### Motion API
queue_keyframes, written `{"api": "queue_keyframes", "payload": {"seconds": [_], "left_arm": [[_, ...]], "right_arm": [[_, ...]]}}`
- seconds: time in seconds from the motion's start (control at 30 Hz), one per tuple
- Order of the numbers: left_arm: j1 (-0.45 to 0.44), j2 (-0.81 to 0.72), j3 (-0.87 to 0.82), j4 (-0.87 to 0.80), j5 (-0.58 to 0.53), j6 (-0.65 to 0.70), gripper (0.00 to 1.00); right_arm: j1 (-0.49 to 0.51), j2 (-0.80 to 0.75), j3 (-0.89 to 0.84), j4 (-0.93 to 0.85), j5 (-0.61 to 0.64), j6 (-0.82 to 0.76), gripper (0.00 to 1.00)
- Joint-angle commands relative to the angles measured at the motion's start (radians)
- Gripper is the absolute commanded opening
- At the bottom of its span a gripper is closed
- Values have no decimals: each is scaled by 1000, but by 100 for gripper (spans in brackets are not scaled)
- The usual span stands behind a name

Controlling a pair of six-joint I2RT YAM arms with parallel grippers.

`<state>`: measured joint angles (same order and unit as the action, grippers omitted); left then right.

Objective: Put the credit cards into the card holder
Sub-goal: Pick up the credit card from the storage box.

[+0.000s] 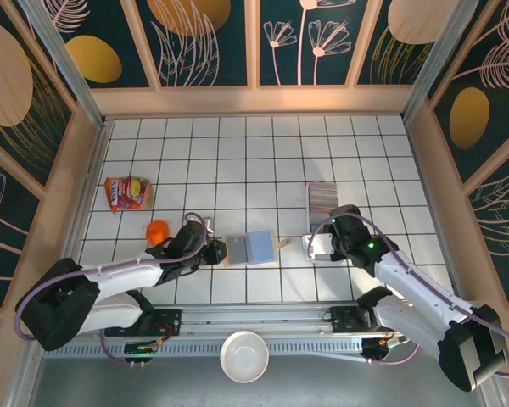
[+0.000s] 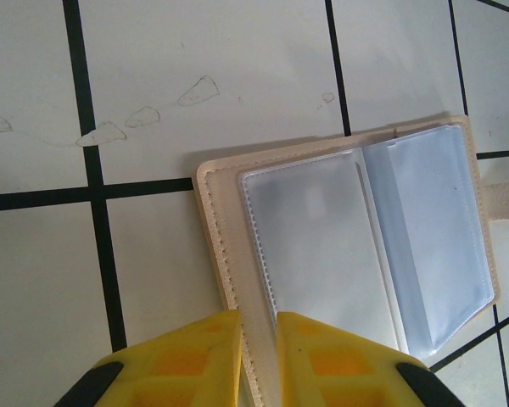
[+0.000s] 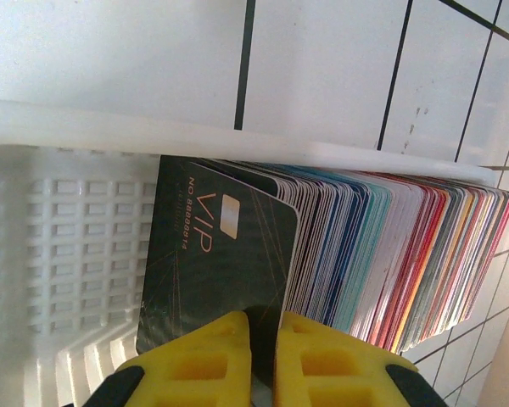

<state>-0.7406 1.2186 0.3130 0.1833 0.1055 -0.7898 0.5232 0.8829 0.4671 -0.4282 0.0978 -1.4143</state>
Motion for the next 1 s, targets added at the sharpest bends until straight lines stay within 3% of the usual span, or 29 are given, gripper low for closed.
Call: {"api": "queue_keyframes", "payload": {"seconds": [0.0, 0.37, 0.57, 0.83, 0.97], "left_arm": [[0, 7, 11, 23, 16, -5, 18], [0, 7, 14, 17, 20, -4, 17], [0, 5, 19, 8, 13, 1, 17], [0, -36, 34, -51, -19, 9, 17], [1, -64, 32, -63, -23, -4, 17]], "right_arm": [[-16, -23, 52, 46, 71, 0, 10], [-15, -35, 86, -6, 61, 17, 5], [6, -63, 151, -144, -4, 92, 0], [151, -98, 271, -283, -69, 360, 0], [231, -90, 349, -146, -76, 712, 0]]}}
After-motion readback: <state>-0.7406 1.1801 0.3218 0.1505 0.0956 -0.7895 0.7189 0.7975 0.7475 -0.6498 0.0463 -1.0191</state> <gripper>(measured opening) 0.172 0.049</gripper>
